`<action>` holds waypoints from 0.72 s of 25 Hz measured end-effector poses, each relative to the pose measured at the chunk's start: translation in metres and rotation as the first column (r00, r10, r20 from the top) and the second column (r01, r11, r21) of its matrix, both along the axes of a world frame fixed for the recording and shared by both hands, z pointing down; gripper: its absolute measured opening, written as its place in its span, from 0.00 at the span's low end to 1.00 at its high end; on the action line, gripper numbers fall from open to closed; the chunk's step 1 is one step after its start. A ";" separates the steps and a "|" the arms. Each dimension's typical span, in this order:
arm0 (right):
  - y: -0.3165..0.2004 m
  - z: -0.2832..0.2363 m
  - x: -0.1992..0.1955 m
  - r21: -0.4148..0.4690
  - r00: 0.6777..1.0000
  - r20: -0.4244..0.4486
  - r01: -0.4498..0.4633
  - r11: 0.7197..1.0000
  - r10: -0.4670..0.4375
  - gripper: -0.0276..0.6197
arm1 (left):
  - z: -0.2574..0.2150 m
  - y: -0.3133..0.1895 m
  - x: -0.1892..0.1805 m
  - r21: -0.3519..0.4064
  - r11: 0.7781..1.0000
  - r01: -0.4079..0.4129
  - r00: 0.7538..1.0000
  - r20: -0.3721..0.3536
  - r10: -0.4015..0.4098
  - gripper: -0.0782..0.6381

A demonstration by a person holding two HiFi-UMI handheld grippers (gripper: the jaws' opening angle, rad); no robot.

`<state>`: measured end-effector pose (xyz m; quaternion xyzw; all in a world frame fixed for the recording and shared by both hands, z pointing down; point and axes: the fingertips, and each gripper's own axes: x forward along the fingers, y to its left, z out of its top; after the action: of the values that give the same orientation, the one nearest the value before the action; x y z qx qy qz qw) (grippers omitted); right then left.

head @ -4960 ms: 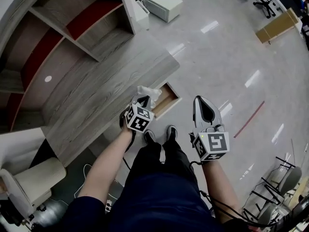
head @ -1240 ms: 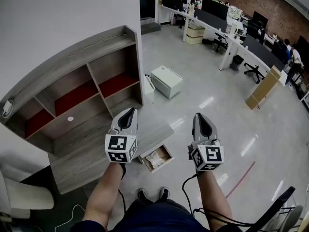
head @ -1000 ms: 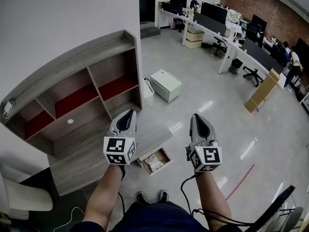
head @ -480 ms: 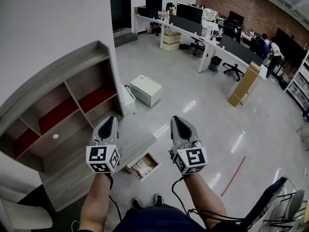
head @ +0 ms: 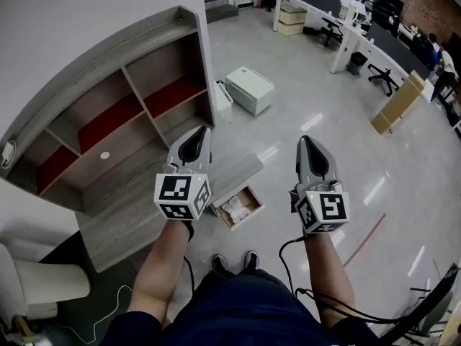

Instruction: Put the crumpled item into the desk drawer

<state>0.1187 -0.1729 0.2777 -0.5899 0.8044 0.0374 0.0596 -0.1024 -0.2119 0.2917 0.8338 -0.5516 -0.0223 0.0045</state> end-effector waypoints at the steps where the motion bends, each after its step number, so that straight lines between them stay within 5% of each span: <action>1: 0.000 0.002 0.000 -0.003 1.000 0.001 0.001 1.000 -0.001 0.05 | 0.001 0.001 0.000 -0.002 1.000 0.000 1.000 0.001 0.000 0.13; 18: 0.001 0.010 0.000 -0.017 1.000 -0.004 0.028 0.999 -0.028 0.05 | 0.008 0.004 0.014 -0.016 1.000 -0.013 1.000 0.013 0.013 0.13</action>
<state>0.1182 -0.1719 0.2873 -0.5791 0.8129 0.0312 0.0533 -0.0886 -0.2080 0.2999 0.8374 -0.5464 -0.0125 0.0078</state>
